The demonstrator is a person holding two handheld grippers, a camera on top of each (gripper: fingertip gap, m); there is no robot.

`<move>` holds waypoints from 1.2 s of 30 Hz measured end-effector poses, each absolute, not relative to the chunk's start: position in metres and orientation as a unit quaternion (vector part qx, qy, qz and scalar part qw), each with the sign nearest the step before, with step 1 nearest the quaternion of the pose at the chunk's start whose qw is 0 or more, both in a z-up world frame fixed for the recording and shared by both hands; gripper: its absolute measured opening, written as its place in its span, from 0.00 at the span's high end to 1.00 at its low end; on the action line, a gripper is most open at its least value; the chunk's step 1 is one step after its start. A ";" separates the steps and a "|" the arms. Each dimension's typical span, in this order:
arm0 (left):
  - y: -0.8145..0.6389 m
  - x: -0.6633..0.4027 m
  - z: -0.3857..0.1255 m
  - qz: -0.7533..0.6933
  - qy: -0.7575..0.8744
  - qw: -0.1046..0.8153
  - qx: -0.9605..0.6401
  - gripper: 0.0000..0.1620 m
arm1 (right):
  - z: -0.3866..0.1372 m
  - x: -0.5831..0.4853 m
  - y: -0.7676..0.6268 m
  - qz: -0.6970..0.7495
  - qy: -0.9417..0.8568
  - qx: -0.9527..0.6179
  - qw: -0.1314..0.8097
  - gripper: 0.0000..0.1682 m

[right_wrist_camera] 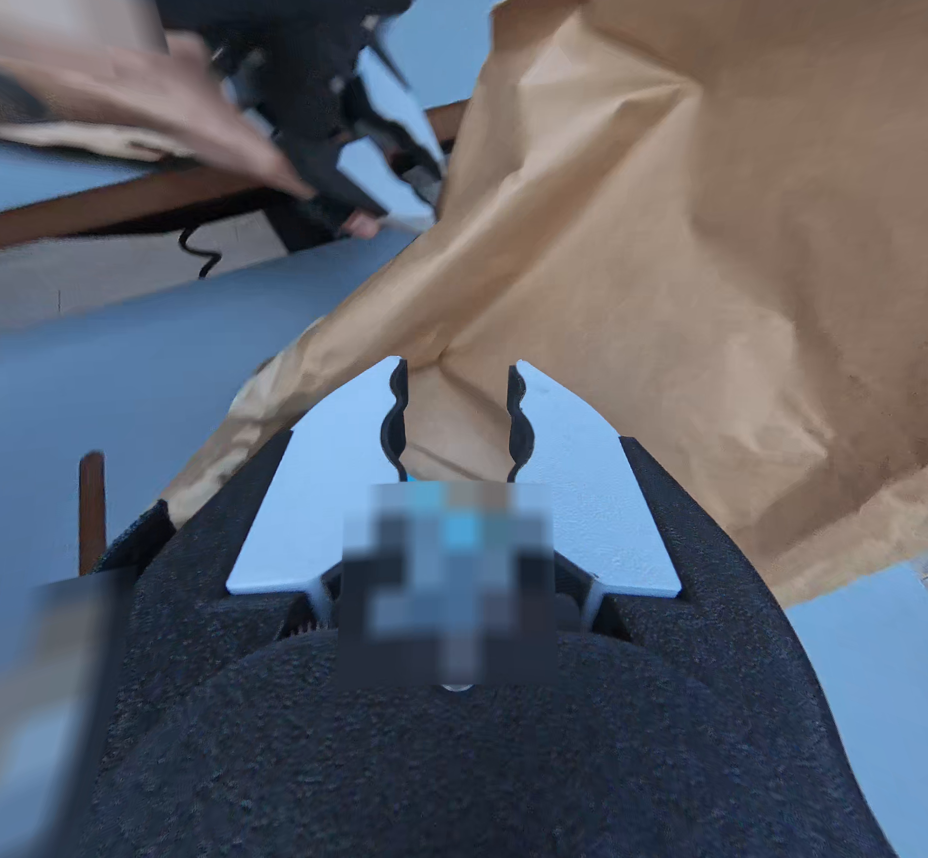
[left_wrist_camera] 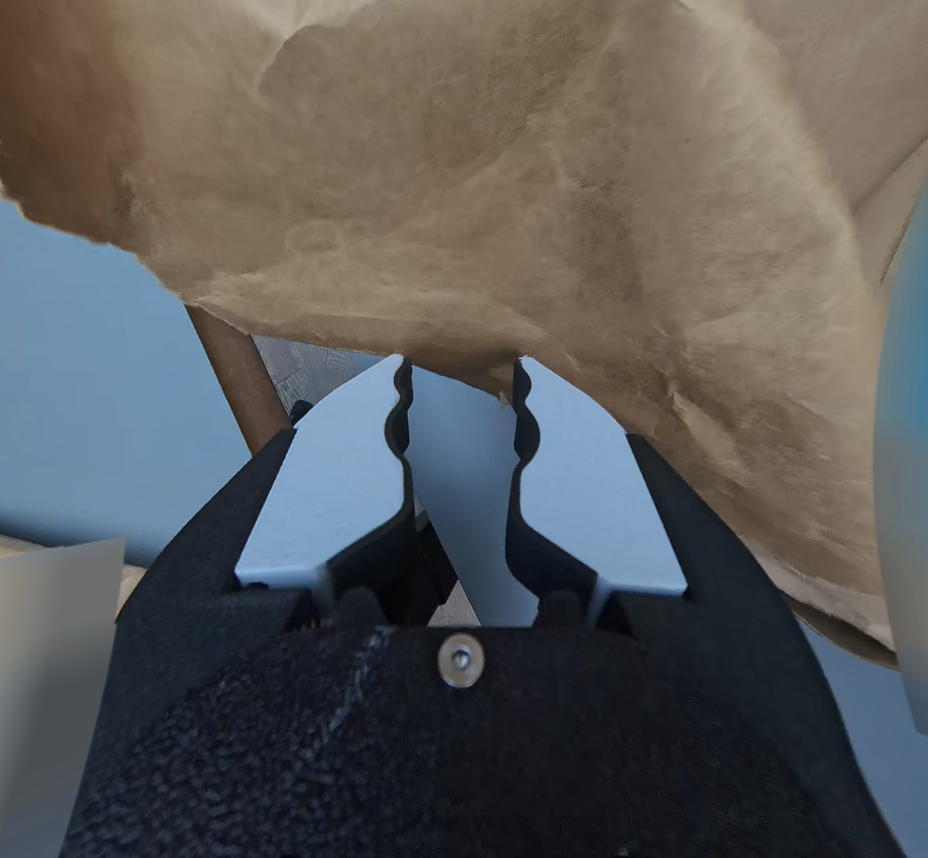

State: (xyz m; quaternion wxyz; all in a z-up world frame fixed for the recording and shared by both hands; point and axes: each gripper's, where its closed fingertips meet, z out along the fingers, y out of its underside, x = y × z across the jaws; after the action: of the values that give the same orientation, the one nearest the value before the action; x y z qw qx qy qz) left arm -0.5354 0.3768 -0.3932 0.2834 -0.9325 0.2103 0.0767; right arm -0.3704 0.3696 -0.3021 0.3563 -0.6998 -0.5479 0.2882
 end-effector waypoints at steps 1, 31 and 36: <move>0.377 -0.534 -0.391 0.072 0.210 0.292 -0.931 0.77 | -0.308 -0.351 0.343 0.276 -0.574 -0.684 0.356 0.78; 0.370 -0.521 -0.355 0.088 0.204 0.356 -0.908 0.79 | -0.457 -0.337 0.182 0.031 -0.739 -0.601 0.302 0.67; 0.370 -0.521 -0.355 0.092 0.207 0.358 -0.906 0.79 | -0.454 -0.341 0.177 0.006 -0.732 -0.600 0.324 1.00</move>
State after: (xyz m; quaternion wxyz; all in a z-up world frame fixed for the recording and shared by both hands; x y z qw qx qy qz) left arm -0.5206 0.3700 -0.3545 0.3576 -0.9060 0.2071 0.0915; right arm -0.3414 0.1769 -0.4541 0.3240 -0.5996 -0.7318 0.0063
